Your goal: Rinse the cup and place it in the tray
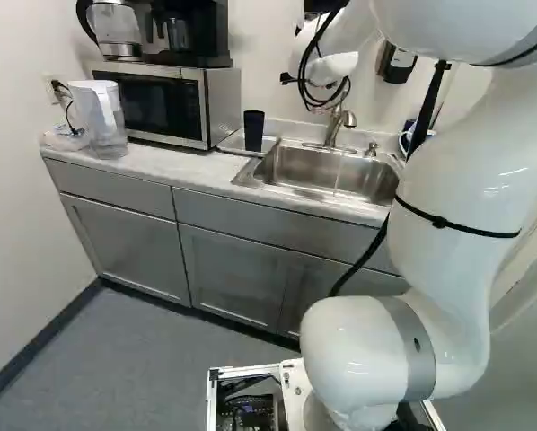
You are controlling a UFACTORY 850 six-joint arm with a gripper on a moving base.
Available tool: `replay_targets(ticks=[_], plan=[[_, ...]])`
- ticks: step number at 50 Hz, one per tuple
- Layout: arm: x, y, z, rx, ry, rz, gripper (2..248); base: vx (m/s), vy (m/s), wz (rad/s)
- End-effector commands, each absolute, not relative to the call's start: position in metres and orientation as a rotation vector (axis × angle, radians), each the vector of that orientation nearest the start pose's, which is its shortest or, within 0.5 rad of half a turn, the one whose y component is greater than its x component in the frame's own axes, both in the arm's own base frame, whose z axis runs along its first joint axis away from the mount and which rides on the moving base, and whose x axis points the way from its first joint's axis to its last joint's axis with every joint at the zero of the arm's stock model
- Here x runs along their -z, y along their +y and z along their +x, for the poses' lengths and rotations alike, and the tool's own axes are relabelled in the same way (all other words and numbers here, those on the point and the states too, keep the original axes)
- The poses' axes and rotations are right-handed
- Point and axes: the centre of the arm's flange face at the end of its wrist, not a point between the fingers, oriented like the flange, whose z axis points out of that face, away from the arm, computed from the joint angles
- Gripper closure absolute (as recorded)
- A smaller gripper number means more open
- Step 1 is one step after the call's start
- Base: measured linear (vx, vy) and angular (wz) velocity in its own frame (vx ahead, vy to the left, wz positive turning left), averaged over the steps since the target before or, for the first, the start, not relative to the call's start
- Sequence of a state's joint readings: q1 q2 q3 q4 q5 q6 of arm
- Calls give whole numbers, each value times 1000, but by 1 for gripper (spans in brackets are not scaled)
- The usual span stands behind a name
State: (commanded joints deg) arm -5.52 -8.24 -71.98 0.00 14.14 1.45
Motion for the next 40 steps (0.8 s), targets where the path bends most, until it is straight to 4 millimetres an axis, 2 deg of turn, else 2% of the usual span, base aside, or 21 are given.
replay_targets(ticks=[30, 40], plan=[[-675, -104, 612, 2036, 244, -2499, 3, 0, 0, 0], [-680, -114, 623, 2057, 258, -2491, 3, 0, 0, 0]])
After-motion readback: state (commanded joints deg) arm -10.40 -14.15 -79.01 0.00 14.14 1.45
